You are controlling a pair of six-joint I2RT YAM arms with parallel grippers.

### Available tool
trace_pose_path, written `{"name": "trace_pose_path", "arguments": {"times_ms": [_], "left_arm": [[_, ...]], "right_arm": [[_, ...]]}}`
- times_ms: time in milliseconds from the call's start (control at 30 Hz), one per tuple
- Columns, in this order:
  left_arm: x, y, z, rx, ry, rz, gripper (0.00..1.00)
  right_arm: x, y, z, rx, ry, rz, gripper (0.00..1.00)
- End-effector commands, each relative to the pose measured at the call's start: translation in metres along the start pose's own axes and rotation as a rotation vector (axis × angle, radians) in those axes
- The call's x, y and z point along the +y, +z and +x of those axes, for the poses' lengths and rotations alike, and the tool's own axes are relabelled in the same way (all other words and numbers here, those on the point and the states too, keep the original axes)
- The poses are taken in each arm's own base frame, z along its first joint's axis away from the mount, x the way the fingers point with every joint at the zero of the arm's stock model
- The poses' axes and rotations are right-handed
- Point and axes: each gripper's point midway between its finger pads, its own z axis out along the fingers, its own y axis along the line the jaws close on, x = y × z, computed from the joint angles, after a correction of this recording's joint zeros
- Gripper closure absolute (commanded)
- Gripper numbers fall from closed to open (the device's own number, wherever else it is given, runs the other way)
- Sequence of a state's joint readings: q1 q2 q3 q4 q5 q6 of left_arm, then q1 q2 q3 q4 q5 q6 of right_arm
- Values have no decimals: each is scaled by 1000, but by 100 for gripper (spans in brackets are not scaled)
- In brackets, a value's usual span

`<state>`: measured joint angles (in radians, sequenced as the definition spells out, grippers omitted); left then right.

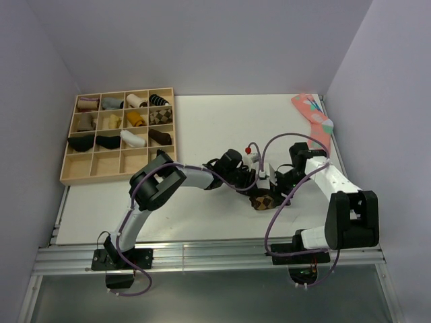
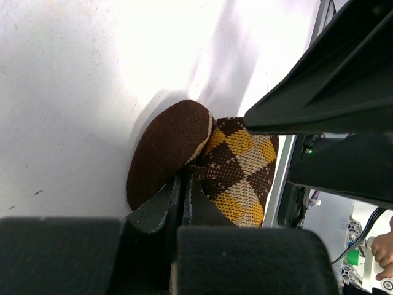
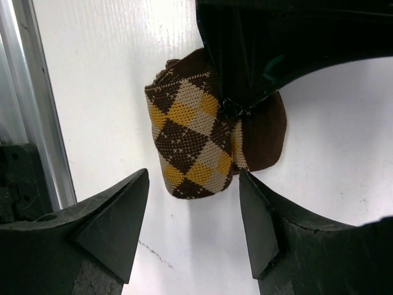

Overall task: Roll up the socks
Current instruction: Roll the sock at the center of the board.

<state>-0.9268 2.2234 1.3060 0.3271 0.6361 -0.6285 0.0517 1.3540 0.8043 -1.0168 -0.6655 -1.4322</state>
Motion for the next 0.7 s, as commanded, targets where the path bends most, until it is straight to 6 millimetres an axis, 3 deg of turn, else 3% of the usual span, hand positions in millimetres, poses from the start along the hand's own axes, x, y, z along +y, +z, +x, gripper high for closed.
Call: {"name": "trace_pose_path", "arguments": {"times_ms": [0, 667], "left_arm": [[61, 0, 59, 145, -80, -187, 100], [55, 5, 54, 156, -99, -162, 100]], "right_arm": [[4, -6, -19, -106, -20, -40, 32], [10, 13, 7, 33, -50, -65, 32]]}}
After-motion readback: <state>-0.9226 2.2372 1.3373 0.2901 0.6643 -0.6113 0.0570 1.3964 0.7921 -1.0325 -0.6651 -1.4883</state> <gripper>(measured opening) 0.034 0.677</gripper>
